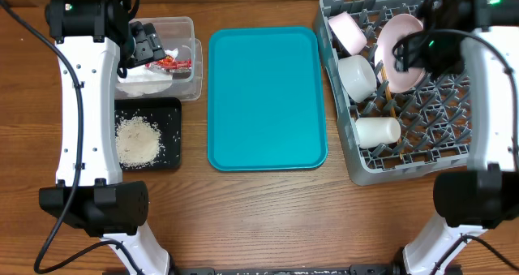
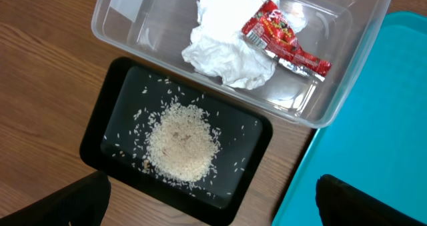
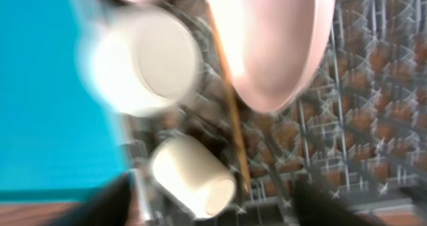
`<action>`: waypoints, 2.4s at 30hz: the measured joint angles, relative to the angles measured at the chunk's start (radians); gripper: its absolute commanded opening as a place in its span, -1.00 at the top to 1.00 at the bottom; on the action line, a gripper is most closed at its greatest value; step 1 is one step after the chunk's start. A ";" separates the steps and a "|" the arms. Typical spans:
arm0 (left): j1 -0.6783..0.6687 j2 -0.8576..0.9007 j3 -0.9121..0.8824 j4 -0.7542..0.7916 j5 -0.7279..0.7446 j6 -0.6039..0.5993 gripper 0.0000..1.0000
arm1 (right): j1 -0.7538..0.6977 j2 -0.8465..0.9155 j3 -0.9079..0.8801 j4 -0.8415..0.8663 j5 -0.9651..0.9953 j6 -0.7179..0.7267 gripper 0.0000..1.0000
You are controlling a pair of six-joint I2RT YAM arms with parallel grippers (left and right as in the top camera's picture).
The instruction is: Sort waste into correct bins and load items into the dishwasher
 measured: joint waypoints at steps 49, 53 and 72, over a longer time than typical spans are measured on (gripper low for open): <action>0.000 0.000 0.000 0.000 0.001 0.000 -1.00 | 0.156 -0.739 -0.520 0.704 -0.057 0.066 -1.00; 0.000 0.000 0.000 -0.002 0.001 0.000 -1.00 | 0.156 -1.006 -0.960 0.975 -0.047 0.073 -1.00; 0.000 0.000 0.000 -0.001 0.000 0.000 -1.00 | 0.143 -1.763 -2.195 1.746 -0.003 0.222 -1.00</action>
